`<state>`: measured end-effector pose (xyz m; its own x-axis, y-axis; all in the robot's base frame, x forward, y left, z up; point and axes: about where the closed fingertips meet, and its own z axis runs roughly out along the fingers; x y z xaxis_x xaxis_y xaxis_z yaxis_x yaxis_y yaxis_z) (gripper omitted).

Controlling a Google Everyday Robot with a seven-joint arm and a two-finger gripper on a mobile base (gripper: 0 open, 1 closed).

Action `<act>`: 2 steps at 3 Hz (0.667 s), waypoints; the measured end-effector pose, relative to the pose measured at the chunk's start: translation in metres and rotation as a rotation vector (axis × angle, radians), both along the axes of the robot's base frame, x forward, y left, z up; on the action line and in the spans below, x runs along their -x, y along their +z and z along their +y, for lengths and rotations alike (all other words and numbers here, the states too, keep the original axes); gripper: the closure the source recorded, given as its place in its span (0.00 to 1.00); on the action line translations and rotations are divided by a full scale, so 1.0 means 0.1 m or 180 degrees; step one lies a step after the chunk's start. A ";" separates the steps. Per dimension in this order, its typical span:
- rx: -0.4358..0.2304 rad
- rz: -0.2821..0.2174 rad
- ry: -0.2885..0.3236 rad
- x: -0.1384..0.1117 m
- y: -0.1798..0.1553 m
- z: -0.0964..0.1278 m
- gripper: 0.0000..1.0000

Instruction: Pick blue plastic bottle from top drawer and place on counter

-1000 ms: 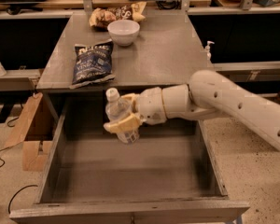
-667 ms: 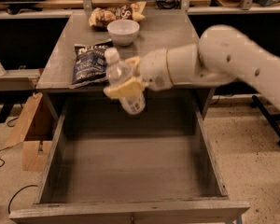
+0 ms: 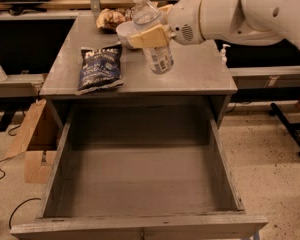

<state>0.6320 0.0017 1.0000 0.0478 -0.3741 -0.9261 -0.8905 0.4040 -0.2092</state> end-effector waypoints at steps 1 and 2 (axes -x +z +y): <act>-0.0173 -0.0154 -0.0405 -0.41 0.03 -0.29 1.00; -0.0388 -0.0250 -0.0742 -0.69 -0.11 -0.58 1.00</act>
Offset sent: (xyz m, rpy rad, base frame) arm 0.1065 -0.1193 -0.0330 0.2392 -0.1489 -0.4231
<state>0.7009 -0.0564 0.9886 0.0470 -0.2694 -0.9619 -0.7535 0.6226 -0.2112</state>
